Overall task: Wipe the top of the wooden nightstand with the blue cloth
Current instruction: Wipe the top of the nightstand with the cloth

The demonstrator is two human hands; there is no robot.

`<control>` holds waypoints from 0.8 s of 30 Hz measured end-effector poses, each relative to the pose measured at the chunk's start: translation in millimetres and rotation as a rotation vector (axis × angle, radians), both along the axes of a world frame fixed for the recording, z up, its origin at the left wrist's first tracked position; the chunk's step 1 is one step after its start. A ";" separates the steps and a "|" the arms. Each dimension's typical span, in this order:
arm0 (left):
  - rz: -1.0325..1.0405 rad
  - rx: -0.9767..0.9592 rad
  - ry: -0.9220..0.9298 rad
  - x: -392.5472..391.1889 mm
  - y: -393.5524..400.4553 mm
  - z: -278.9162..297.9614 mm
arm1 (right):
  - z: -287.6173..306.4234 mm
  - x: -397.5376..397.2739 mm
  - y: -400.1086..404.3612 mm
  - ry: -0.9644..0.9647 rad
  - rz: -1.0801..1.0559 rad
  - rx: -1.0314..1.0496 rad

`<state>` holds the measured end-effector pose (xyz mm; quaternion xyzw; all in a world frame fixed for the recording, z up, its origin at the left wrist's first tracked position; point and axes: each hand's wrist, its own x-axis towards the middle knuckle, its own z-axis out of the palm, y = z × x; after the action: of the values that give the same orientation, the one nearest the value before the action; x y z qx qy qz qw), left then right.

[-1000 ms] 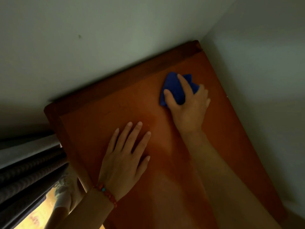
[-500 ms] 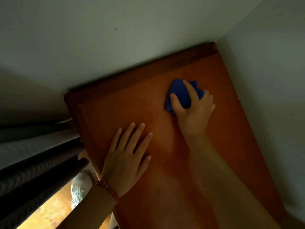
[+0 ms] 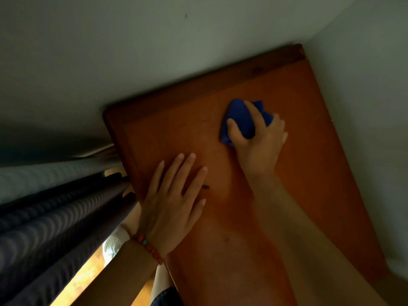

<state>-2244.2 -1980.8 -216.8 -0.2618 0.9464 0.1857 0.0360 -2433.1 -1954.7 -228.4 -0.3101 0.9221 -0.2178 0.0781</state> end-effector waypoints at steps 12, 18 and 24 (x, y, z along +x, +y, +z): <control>-0.045 -0.050 -0.026 32.6 -10.5 -11.3 | 0.1 50.3 -4.7 -0.021 -0.006 -0.029; -0.031 -0.055 0.010 32.3 -8.3 -16.5 | -0.3 22.3 -45.7 0.018 0.011 0.005; -0.012 -0.070 0.078 35.6 -7.2 -17.1 | -1.4 37.4 -43.6 0.017 0.047 -0.025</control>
<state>-2208.6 -1988.0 -233.9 -0.2498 0.9545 0.1625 -0.0089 -2395.7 -1998.3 -229.8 -0.3346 0.9123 -0.2248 0.0716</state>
